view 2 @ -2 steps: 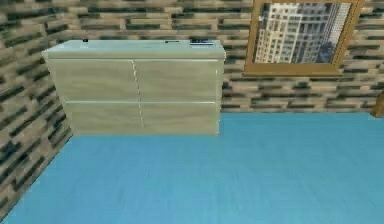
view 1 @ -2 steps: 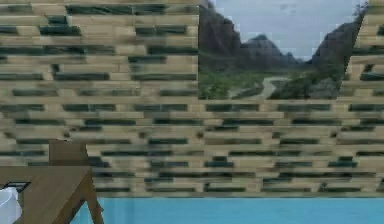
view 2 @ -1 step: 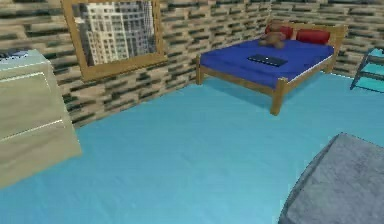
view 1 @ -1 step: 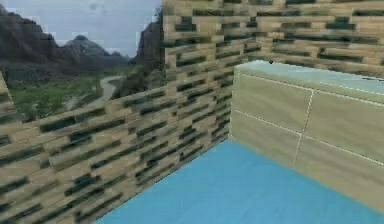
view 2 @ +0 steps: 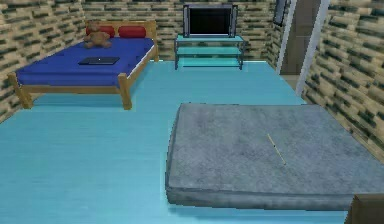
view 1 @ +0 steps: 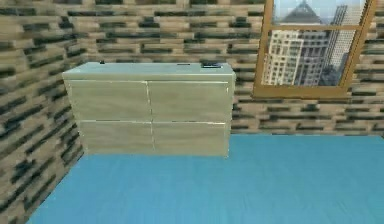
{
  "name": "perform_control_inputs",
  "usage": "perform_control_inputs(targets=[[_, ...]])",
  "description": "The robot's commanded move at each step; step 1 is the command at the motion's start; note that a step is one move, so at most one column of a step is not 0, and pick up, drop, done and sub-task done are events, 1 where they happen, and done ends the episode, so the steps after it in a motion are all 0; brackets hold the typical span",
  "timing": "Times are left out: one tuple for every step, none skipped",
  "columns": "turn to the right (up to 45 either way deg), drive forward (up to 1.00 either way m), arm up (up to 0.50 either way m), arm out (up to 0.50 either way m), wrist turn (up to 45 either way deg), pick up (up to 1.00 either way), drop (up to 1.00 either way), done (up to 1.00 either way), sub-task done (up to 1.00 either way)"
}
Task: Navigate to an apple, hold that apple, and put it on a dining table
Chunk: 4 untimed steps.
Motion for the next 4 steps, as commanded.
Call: perform_control_inputs(targets=[[0.0, 0.1, 0.0, 0.0, 0.0, 0.0, 0.0, 0.0, 0.0], [45.0, 0.0, 0.0, 0.0, 0.0, 0.0, 0.0, 0.0, 0.0], [9.0, 0.0, 0.0, 0.0, 0.0, 0.0, 0.0, 0.0, 0.0], [0.0, 0.85, 0.0, 0.0, 0.0, 0.0, 0.0, 0.0, 0.0]])
